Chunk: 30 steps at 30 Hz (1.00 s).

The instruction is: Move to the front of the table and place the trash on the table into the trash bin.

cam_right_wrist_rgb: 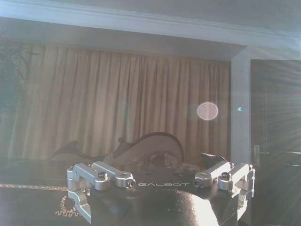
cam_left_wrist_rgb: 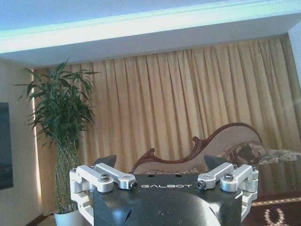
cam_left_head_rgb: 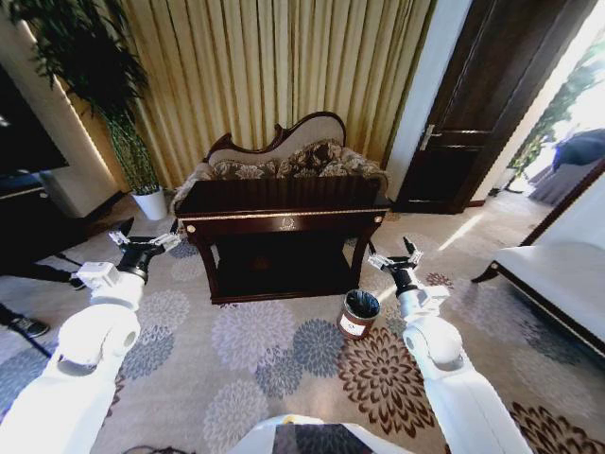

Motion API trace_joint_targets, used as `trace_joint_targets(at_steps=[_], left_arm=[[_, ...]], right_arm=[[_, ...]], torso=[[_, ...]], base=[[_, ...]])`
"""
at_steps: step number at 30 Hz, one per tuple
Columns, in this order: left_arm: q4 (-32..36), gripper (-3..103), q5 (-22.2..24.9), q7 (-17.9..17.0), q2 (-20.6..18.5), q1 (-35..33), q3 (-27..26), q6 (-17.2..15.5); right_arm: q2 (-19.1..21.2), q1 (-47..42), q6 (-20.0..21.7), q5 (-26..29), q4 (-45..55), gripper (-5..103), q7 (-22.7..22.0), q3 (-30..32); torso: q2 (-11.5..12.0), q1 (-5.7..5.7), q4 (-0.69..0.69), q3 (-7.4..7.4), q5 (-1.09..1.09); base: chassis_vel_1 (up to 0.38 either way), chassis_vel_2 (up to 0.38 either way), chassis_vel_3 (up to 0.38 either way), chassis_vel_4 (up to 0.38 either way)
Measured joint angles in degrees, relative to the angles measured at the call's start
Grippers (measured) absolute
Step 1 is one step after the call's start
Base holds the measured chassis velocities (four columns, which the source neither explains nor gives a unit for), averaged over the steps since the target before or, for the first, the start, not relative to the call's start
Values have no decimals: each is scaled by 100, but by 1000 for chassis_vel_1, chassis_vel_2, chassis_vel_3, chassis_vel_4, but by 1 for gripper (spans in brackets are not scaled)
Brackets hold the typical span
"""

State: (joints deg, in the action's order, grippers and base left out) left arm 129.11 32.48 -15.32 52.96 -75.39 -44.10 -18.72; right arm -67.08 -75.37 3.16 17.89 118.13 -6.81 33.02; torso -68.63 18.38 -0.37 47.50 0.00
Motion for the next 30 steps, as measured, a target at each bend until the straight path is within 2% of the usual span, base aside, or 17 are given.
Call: trace_joint_targets(at_steps=[18,30], left_arm=[[-2,100,-6,7,38,-14,-5,20],[109,100,-8,13,211,-207,-210,45]], right_arm=[[-51,-47,-189,-34,-47,100,0,27],[-147,-129,-208,2,-145,100,0,12]], torso=[[-2,-3,0,-1,1],[2,4,-3,1,1]], base=[[158,-252,-153,238],[24,-18,-25,28]])
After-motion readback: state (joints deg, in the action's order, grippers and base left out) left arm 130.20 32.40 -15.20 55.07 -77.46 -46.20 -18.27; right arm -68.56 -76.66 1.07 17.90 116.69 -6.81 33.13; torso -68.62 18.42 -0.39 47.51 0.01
